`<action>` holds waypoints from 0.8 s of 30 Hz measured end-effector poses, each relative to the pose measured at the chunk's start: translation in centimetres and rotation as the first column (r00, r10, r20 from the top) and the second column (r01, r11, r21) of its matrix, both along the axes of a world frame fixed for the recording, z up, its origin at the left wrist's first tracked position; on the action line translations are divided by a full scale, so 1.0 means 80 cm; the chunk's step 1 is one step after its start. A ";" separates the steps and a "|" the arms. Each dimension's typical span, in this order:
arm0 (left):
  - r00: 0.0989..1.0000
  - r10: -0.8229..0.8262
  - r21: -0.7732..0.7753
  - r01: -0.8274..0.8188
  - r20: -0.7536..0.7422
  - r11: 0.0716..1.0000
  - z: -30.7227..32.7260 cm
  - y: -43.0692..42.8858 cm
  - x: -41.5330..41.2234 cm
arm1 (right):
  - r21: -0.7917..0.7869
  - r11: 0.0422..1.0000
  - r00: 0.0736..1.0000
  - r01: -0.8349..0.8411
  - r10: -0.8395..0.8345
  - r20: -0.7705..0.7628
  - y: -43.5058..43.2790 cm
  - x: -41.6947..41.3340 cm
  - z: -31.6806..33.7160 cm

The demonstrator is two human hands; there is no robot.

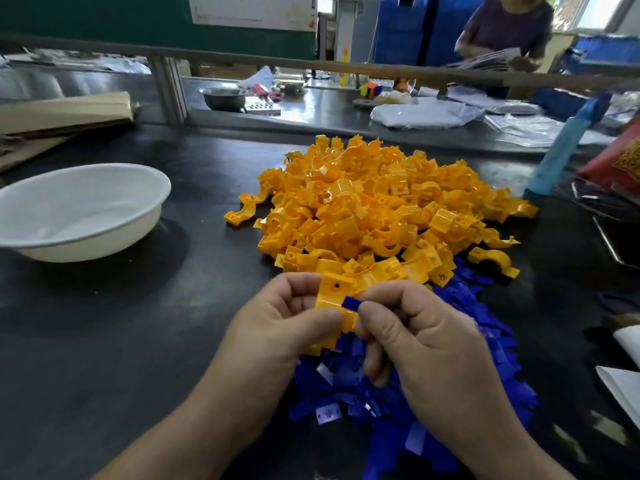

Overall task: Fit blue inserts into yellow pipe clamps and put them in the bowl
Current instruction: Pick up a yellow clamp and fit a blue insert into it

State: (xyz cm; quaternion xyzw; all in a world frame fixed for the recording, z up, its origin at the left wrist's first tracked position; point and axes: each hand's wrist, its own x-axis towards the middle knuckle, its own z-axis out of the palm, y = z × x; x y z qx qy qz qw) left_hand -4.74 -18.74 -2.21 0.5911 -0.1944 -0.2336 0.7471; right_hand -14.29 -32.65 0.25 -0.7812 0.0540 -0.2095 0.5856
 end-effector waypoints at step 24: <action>0.994 -0.043 0.082 0.035 0.102 0.996 0.009 -0.002 -0.016 | 0.027 0.999 0.999 -0.038 0.039 -0.033 -0.003 0.000 -0.001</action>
